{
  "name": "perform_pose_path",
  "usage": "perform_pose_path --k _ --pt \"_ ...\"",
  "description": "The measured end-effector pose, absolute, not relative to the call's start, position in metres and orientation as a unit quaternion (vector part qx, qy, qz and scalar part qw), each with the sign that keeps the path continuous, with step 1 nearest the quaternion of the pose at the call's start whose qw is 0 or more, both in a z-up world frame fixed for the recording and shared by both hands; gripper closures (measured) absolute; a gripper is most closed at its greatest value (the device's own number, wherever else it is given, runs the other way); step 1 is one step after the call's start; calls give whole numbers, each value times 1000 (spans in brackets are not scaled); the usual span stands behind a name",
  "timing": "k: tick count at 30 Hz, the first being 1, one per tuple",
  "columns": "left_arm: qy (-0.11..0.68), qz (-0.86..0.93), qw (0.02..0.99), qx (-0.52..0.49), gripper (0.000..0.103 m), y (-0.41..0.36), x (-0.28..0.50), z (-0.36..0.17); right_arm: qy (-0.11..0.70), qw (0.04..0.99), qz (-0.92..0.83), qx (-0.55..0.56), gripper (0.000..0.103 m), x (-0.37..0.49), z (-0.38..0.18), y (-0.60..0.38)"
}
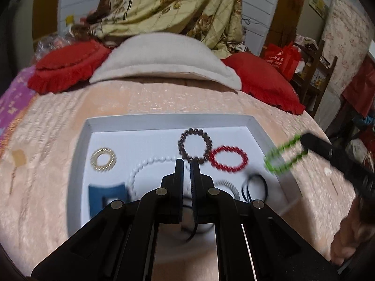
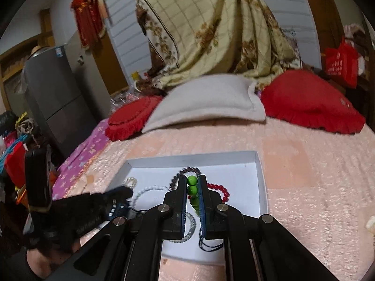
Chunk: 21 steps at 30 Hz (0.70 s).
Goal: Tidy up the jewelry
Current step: 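Lower the black hair tie and green bracelet into the tray and open both grippers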
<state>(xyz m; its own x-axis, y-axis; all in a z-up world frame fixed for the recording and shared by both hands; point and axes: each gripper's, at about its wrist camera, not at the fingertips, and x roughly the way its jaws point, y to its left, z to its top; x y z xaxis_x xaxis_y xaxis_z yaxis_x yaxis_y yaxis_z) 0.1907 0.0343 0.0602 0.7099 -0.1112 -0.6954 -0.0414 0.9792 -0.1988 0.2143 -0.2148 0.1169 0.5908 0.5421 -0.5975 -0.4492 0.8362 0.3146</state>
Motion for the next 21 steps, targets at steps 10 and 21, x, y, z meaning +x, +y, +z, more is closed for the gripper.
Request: perform_pose_path --k 10,21 --pt "385 -7 911 -145 99 57 217 52 373 884 275 64 95 238 102 -194" --pt "405 -1 904 -133 100 59 218 32 397 870 284 74 94 244 83 -174"
